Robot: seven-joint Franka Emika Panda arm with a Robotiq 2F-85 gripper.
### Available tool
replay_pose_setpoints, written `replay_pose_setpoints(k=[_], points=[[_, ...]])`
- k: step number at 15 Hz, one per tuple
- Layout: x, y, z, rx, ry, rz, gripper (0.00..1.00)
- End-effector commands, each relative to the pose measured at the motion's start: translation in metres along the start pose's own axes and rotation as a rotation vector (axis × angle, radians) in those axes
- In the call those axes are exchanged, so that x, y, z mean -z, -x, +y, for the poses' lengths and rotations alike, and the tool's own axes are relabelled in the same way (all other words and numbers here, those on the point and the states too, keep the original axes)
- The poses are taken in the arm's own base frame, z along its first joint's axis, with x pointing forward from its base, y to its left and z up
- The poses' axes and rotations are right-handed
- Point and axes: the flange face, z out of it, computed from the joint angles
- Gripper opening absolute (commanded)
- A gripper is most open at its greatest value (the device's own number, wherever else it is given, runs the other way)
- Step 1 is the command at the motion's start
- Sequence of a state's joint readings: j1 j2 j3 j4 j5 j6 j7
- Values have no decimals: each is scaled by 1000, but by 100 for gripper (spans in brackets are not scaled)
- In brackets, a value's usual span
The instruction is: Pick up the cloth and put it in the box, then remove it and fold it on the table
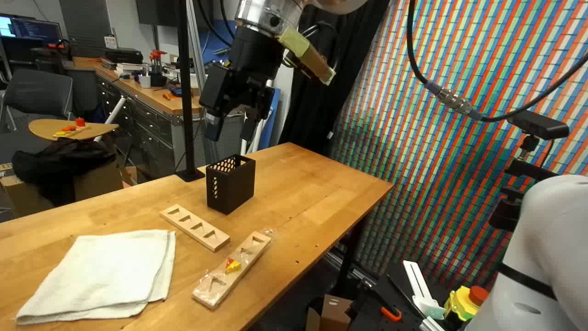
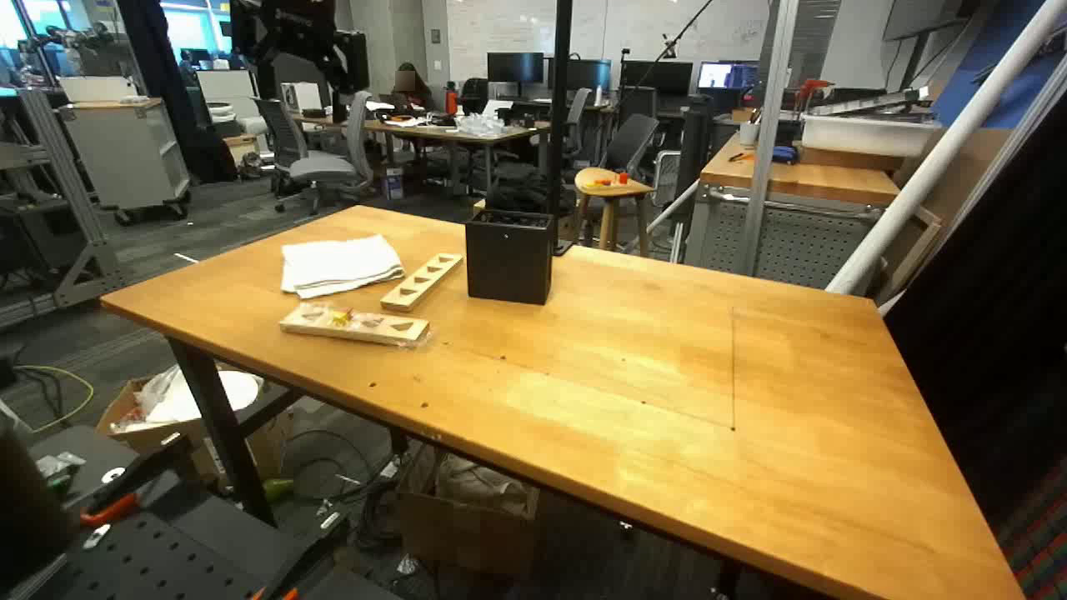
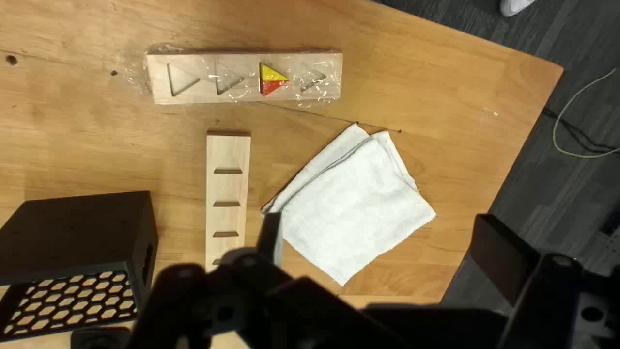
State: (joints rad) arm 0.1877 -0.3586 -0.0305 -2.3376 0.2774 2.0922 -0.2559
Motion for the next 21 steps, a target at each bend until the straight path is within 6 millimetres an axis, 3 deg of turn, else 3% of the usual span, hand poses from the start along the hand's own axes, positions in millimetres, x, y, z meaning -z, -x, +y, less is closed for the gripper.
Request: replay_pose_setpoints(k=[1,7,9,14,21], points=[[3,-1,-1,1,1,5,100],[10,-3,-2,5,2,20,100],[7,-12,-5,16,5,8,100],[-10,-47,-28,89,37,-22,100],[-56,-116,-90,240,217,-87,100]])
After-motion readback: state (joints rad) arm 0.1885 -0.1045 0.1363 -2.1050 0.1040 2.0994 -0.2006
